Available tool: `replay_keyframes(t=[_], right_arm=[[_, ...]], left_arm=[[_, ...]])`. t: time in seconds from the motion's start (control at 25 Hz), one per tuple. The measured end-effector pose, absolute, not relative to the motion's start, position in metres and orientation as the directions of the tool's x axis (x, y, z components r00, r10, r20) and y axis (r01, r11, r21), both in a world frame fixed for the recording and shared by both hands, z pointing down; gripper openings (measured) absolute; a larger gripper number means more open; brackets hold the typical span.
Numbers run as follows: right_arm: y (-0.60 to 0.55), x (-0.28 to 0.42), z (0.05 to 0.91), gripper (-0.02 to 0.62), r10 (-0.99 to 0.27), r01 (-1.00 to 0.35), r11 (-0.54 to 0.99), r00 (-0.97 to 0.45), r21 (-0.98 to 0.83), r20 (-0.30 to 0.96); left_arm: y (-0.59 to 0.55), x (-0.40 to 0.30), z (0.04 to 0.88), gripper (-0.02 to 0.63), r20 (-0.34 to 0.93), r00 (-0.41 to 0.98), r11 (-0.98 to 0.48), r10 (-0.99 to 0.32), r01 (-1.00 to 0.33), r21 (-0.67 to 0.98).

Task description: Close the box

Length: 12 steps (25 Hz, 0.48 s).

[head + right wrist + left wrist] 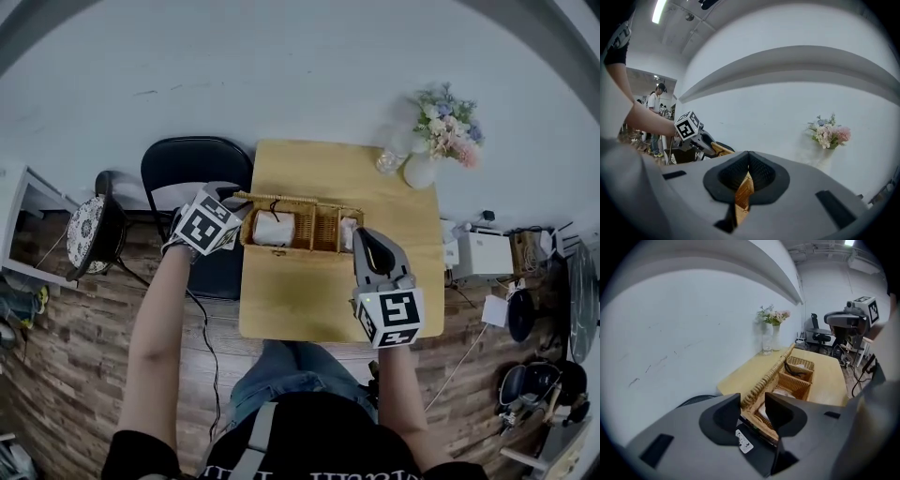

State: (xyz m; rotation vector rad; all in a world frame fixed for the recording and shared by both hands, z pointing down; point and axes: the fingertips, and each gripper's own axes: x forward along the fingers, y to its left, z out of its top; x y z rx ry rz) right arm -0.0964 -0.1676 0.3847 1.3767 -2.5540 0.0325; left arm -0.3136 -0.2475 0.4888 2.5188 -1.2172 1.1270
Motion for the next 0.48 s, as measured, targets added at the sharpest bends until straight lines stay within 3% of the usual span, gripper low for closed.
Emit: replay_keyframes(t=[0.48], right_arm=[[-0.147, -0.071, 0.389, 0.015, -0.804, -0.818, 0.573, -0.547, 0.052, 0.234]], left_arm=[[-0.214, -0.304, 0.509, 0.169, 0.734, 0.302, -0.654, -0.608, -0.715, -0.248]])
